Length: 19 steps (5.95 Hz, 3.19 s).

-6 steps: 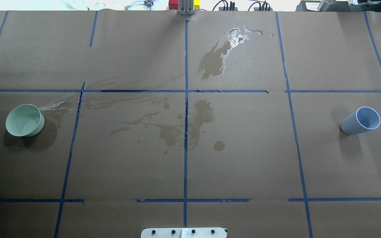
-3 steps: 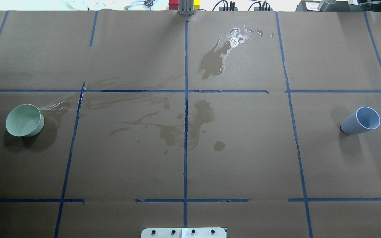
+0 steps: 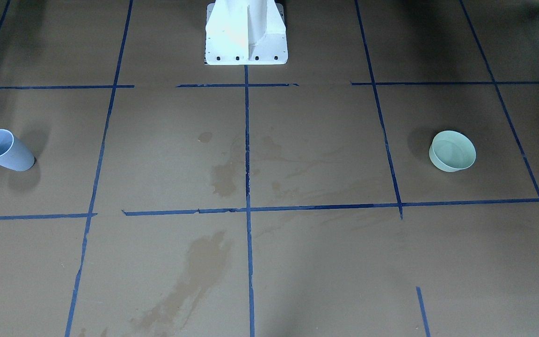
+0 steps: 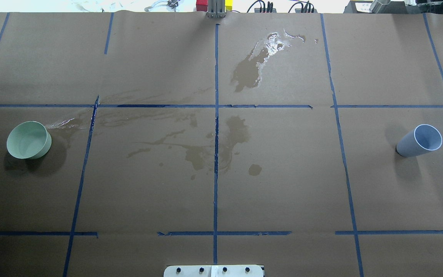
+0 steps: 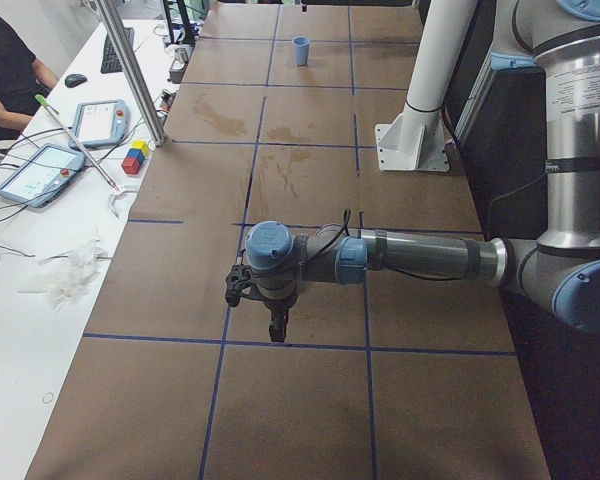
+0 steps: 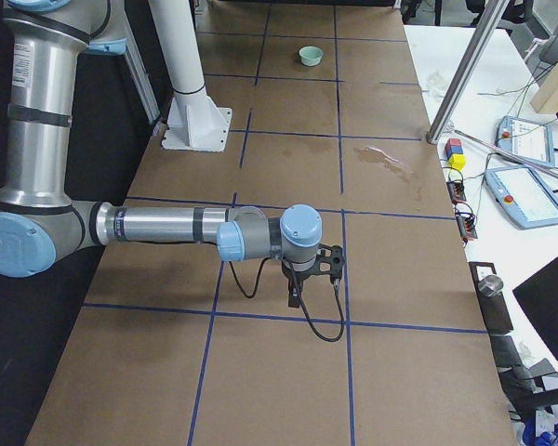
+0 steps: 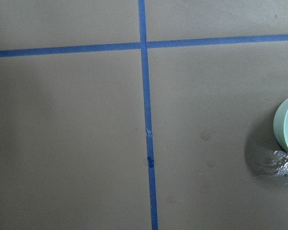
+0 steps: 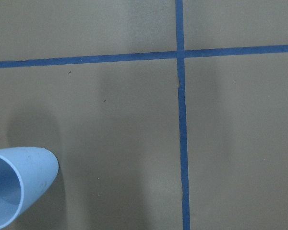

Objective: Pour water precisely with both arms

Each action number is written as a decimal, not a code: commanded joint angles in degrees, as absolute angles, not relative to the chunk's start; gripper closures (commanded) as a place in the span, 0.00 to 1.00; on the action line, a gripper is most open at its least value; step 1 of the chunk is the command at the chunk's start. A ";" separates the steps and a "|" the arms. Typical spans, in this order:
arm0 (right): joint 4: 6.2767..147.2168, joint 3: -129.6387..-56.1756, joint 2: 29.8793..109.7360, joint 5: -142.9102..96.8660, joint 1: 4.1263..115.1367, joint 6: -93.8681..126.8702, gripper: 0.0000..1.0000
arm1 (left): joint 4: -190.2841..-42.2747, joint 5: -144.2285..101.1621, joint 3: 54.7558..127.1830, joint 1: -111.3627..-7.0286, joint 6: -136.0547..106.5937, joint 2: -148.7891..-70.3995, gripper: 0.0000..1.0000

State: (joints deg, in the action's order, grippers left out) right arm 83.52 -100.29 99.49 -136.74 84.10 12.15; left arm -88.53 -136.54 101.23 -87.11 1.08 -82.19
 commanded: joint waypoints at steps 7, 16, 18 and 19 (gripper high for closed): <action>80.42 -100.46 100.02 -137.29 82.44 12.57 0.00 | -103.12 -136.23 99.86 -73.51 -22.78 -83.06 0.00; 80.51 -100.46 100.72 -137.46 82.18 12.66 0.00 | -121.38 -136.14 84.73 -60.12 -42.54 -91.23 0.00; 80.42 -100.55 100.72 -137.46 82.18 12.66 0.00 | -121.38 -136.14 84.81 -59.50 -42.54 -91.14 0.67; 80.33 -100.55 100.72 -137.46 82.18 12.66 0.00 | -121.38 -136.14 85.08 -59.50 -42.63 -91.14 0.94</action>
